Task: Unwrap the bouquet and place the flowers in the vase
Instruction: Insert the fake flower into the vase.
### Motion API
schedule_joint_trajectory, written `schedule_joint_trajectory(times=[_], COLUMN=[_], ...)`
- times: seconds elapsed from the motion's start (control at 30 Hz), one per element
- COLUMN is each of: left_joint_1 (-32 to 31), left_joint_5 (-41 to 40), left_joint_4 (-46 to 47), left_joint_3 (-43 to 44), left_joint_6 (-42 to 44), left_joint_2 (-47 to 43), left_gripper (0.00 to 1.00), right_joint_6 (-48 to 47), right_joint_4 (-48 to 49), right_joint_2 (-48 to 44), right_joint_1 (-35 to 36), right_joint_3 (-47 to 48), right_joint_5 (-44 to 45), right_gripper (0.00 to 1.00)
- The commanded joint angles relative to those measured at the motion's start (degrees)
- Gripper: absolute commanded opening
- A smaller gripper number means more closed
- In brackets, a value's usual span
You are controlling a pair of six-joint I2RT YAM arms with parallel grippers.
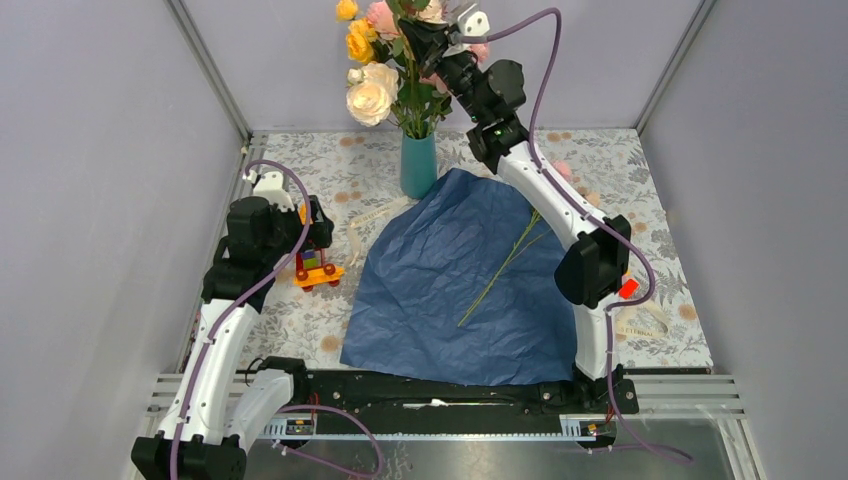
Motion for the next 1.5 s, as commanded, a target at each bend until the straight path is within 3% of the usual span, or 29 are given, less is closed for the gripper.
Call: schedule_joint_trajectory(times=[0.0,0.63,1.07,1.47], left_joint_1=[0.4,0.4,0.4,0.4], left_joint_5=[1.4,2.3,3.2,4.4], left_joint_4=[2.2,2.3,2.4,2.6], left_joint_3=[0.0,-0.1,-0.3,-0.7], left_joint_6=[0.3,0.2,-0.1,-0.4], left_joint_2=[-0.2,0.1,0.0,-0.5], left_gripper=[0.93,0.93,0.93,0.93], right_joint_6=[-2.7,-1.9,-5.7,-3.9], right_joint_4=[5.2,10.9,9.7,12.4], right_joint_2=[-1.4,-5.9,-6.8,-12.0], right_joint_1=[0.5,1.1,2.2,2.3], right_joint_3=[-4.9,-21.0,-15.3,-19.0], right_joint_5=[2.6,3.6,4.7,5.4], right_gripper=[0.00,0.00,0.00,0.00])
